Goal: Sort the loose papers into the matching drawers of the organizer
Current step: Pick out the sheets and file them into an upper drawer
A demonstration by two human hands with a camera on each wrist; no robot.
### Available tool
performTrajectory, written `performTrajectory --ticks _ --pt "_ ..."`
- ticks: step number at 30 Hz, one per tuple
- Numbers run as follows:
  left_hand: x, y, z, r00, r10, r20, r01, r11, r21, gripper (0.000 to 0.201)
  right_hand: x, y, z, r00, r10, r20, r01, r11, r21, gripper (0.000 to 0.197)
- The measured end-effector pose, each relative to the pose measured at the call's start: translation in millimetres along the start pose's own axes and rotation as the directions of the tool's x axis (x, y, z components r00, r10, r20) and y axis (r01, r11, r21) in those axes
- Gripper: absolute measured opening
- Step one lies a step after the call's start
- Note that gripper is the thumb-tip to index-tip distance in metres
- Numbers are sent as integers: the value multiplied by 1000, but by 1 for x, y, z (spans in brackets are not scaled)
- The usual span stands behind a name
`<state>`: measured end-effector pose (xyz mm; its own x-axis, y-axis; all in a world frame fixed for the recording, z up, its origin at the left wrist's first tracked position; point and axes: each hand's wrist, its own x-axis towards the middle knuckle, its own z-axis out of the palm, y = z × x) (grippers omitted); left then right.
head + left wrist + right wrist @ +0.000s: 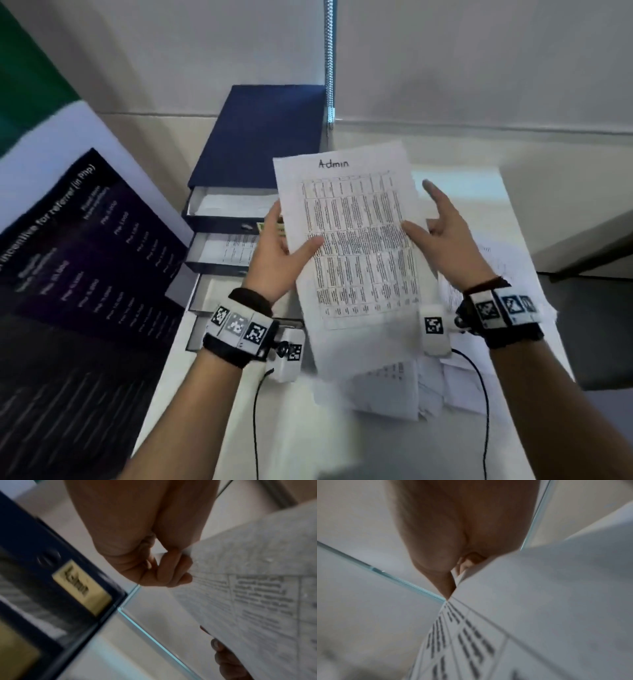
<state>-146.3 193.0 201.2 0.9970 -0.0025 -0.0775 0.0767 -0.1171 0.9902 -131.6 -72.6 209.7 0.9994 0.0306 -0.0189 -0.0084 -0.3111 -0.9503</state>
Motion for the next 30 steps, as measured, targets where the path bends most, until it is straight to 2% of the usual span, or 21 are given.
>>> performTrajectory --ticks 2,3,5,6,7,9,10,13,16,18,21,23,25,27,29,30 --pt "-12 13 -38 998 -33 -48 30 998 -59 70 2 -20 34 993 -43 107 36 997 63 81" --pt "-18 17 -57 995 -72 -73 65 993 -98 66 3 -28 53 983 -65 173 58 997 50 82" --pt "-28 19 -96 974 -190 -123 163 967 -197 65 6 -35 90 948 -42 316 54 998 -30 71" --pt "-34 19 -113 955 -245 -165 205 953 -223 72 5 -39 108 927 19 374 1 999 -54 62" --pt "-37 17 -129 935 -276 -225 225 947 -229 81 4 -43 125 900 115 420 -121 993 -13 54" --pt "-44 12 -156 904 -293 -311 237 950 -205 92 6 -48 151 828 280 487 -372 923 102 43" --pt "-48 10 -166 900 -300 -315 247 949 -196 92 11 -50 159 811 326 485 -425 899 107 40" --pt "-58 5 -188 929 -305 -211 278 949 -148 95 33 -62 168 813 406 418 -474 878 68 33" --pt "-61 2 -196 953 -286 -97 278 957 -85 97 47 -75 168 740 491 460 -565 824 29 31" --pt "-58 4 -197 969 -245 -26 241 965 -101 84 54 -80 164 706 523 478 -585 810 -22 39" --pt "-51 20 -197 993 -114 16 115 967 -226 51 48 -98 156 660 509 553 -634 772 46 35" --pt "-45 32 -199 997 -75 -18 65 940 -336 44 48 -99 151 659 476 583 -652 748 127 30" --pt "-38 40 -199 997 -70 -39 52 934 -353 40 48 -99 146 696 451 558 -645 735 210 23" --pt "-28 44 -198 993 -115 -36 99 949 -300 33 54 -99 143 711 448 541 -638 734 230 19" --pt "-19 40 -196 978 -210 -1 204 952 -230 23 62 -95 144 723 465 512 -624 757 193 20" --pt "-14 34 -195 967 -255 15 254 949 -185 20 66 -92 144 750 455 480 -587 792 166 19"
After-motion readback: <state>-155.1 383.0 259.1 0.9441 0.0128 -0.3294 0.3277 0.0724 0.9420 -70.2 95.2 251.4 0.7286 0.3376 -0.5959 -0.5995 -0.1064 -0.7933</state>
